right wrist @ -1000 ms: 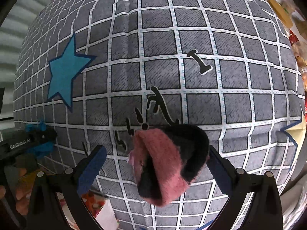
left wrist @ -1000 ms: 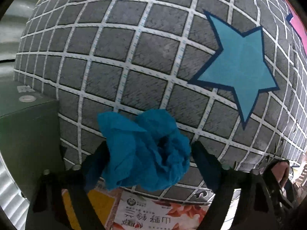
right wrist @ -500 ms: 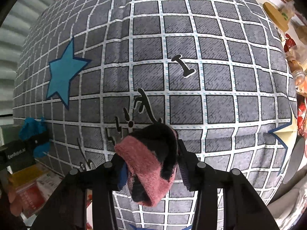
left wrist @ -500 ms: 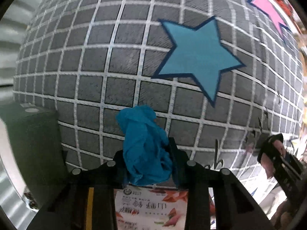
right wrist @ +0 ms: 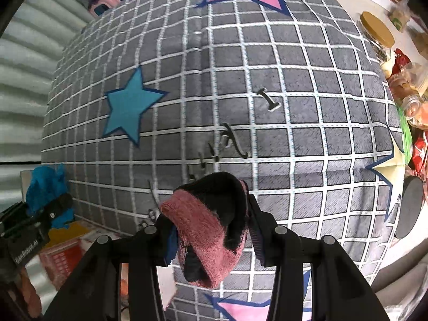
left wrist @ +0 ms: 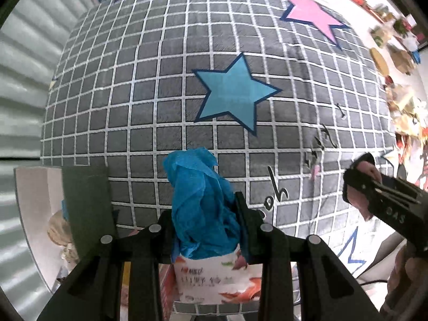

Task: Organize soft objects
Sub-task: 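Carry the blue cloth and pink-and-black fabric with both tools over the white box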

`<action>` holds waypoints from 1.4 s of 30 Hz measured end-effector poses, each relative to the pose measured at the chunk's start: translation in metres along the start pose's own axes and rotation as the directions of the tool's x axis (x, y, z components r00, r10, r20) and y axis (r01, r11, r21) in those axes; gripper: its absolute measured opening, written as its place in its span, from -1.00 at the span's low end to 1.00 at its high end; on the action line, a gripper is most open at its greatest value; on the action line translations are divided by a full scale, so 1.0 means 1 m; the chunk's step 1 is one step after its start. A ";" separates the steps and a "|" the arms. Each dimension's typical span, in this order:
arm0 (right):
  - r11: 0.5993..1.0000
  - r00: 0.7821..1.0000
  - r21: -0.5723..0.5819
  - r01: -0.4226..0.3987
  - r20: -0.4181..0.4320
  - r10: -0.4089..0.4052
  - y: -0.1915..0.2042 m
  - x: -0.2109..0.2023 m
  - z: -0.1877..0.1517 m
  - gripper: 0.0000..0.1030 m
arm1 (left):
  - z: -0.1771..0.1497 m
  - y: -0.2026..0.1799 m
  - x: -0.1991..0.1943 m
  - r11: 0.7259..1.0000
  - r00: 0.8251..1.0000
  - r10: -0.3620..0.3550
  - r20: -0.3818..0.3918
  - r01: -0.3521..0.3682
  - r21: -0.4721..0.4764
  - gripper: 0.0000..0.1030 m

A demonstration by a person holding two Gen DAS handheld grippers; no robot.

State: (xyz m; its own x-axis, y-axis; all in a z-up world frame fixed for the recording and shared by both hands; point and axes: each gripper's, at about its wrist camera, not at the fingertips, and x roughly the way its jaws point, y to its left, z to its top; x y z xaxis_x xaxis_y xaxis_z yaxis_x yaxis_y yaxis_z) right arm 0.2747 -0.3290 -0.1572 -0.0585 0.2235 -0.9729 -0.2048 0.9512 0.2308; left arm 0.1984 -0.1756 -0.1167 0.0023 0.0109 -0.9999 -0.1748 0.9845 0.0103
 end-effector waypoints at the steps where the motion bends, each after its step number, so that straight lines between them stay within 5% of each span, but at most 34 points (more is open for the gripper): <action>1: 1.000 1.000 -0.006 -0.004 0.005 0.004 0.004 -0.004 -0.002 -0.11 | -0.001 0.004 -0.001 1.000 1.000 -0.003 0.005 0.003 0.008 -0.29; 21: 0.996 0.996 -0.086 -0.038 0.076 0.044 0.091 -0.039 -0.052 -0.11 | -0.075 0.065 -0.048 0.994 0.986 -0.074 0.147 0.062 0.084 -0.29; 42: 0.977 0.990 -0.210 -0.040 0.122 0.067 0.183 -0.066 -0.094 -0.11 | -0.125 0.142 -0.096 0.996 0.960 -0.083 0.266 0.091 -0.020 -0.29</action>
State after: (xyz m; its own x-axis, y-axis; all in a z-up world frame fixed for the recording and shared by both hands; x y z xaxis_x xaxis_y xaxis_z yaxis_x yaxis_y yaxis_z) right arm 0.1492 -0.1901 -0.0496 0.0479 0.3109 -0.9492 -0.4028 0.8756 0.2665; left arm 0.0501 -0.0589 -0.0200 0.2790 -0.0242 -0.9600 -0.1938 0.9777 -0.0810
